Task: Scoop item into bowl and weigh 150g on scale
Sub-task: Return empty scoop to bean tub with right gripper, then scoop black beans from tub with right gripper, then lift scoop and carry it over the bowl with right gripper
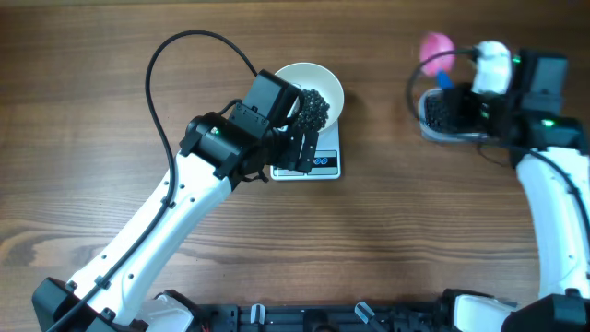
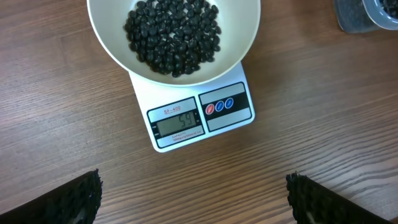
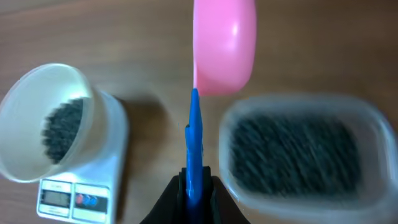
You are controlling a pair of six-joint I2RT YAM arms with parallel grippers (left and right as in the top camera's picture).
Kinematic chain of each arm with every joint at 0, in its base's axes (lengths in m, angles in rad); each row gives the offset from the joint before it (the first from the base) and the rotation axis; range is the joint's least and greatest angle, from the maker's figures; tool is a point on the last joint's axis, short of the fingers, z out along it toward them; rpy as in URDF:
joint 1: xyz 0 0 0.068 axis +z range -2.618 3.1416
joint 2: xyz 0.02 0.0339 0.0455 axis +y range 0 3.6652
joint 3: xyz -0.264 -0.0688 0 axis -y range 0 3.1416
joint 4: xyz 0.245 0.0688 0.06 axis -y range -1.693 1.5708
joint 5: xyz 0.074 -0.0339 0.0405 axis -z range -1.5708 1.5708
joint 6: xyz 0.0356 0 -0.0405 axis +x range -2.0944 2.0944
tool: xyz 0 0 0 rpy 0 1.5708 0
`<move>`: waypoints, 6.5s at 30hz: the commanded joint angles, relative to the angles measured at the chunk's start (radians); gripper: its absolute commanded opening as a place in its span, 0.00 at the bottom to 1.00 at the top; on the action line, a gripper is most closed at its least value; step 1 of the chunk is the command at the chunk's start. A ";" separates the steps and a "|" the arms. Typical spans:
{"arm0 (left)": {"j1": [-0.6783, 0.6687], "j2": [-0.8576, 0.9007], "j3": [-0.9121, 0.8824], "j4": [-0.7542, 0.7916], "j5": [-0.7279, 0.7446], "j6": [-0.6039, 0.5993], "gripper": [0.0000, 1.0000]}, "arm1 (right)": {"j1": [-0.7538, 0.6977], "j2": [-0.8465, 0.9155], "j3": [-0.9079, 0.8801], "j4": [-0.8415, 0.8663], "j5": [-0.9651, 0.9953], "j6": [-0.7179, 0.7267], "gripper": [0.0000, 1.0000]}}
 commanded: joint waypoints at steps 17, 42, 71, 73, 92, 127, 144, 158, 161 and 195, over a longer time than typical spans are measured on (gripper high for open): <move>-0.003 -0.014 0.016 0.000 -0.009 0.020 1.00 | -0.092 -0.003 0.000 -0.198 0.275 -0.068 0.04; -0.003 -0.014 0.016 0.000 -0.010 0.020 1.00 | -0.030 0.162 -0.011 -0.190 0.286 -0.080 0.04; -0.003 -0.014 0.016 0.000 -0.010 0.020 1.00 | -0.017 0.190 -0.011 -0.236 -0.023 -0.337 0.04; -0.003 -0.014 0.016 0.000 -0.009 0.020 1.00 | -0.018 0.190 -0.011 -0.234 -0.021 -0.309 0.04; -0.003 -0.014 0.016 0.000 -0.010 0.020 1.00 | -0.053 0.192 -0.011 -0.196 -0.092 -0.204 0.04; -0.003 -0.014 0.016 0.000 -0.010 0.020 1.00 | -0.249 0.193 -0.011 -0.213 -0.272 -0.203 0.04; -0.003 -0.014 0.016 0.000 -0.010 0.020 1.00 | -0.414 0.193 -0.011 -0.250 -0.704 -0.200 0.04; -0.003 -0.014 0.016 0.000 -0.009 0.020 1.00 | -0.397 0.192 -0.011 -0.257 -0.914 -0.103 0.04; -0.003 -0.014 0.016 0.000 -0.009 0.020 1.00 | -0.354 0.191 -0.011 -0.262 -0.914 -0.103 0.04; -0.003 -0.014 0.016 0.000 -0.010 0.020 1.00 | 0.394 0.128 0.000 0.199 -0.343 0.055 0.04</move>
